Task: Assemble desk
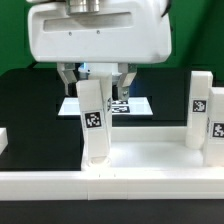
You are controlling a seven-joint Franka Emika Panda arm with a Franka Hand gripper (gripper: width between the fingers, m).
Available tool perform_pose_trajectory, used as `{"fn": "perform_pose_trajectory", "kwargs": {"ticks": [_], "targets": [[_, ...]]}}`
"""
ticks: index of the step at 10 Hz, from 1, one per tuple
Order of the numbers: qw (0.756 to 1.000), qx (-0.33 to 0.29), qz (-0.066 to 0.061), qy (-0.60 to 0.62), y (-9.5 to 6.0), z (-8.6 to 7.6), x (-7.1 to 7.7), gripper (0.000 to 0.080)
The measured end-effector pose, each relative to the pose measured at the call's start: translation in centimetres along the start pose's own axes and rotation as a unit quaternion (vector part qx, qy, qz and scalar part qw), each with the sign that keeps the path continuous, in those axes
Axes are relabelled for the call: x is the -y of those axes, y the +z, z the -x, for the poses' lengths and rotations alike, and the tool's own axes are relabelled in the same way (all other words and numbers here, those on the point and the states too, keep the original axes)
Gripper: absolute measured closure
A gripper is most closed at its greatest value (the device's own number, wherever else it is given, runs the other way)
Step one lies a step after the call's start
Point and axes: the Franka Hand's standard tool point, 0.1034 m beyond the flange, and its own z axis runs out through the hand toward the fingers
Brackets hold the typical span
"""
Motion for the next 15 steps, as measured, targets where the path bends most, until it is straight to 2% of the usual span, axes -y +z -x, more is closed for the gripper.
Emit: {"fn": "perform_pose_trajectory", "kwargs": {"ticks": [2, 5, 7, 11, 12, 13, 15], "targets": [[0.987, -0.002, 0.014, -0.160, 0.06, -0.04, -0.02, 0.0150], [0.990, -0.002, 0.014, -0.137, 0.14, -0.04, -0.12, 0.0163], [0.997, -0.002, 0.014, -0.080, 0.22, 0.00, -0.12, 0.0510], [0.998, -0.004, 0.014, 0.068, 0.34, 0.02, -0.21, 0.0509], [0.991, -0.004, 0.014, 0.134, 0.43, -0.10, -0.15, 0.0509], [0.974, 0.002, 0.012, 0.228, 0.50, -0.23, 0.03, 0.0509], [0.916, 0.009, 0.012, 0.400, 0.57, 0.05, 0.67, 0.0509]]}}
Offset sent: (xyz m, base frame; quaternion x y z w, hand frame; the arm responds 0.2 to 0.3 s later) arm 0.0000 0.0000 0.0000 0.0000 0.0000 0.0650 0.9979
